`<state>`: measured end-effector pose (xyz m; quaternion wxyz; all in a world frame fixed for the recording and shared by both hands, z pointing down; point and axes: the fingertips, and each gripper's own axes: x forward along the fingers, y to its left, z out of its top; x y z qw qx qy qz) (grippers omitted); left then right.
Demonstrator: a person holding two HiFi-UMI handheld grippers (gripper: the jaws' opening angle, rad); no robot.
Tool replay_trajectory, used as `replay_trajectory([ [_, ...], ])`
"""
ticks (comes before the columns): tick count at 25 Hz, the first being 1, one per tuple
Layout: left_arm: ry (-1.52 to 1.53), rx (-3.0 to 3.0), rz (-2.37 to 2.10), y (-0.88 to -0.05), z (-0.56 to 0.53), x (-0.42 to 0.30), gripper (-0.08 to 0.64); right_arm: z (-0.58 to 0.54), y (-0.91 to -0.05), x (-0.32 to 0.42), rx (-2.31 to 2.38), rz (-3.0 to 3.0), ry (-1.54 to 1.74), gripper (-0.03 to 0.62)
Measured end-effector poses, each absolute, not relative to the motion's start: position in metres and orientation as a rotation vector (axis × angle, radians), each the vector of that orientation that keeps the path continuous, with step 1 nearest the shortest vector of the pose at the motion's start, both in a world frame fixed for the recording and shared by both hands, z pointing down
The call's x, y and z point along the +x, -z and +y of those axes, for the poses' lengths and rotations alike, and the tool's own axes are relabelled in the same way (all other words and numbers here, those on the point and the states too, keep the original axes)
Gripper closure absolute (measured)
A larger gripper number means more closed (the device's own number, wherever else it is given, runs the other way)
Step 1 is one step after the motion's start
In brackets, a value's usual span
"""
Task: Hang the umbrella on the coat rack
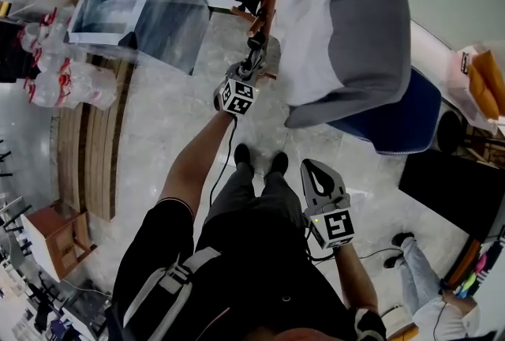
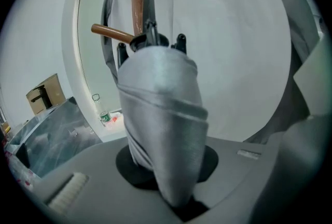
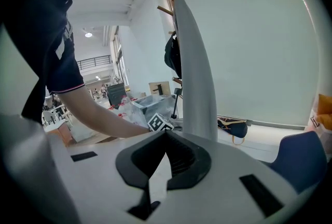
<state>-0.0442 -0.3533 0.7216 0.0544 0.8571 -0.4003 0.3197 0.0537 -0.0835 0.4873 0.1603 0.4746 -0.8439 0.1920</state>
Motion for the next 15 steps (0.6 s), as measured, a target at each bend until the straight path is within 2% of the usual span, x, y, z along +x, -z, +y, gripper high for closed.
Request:
replay_trajectory([
  [15,-0.86,2.61,-1.147,-0.756,-0.373,-0.029,0.508,-0.081,-0.5,0.045,1.329,-2.422,-0.581,0.589],
])
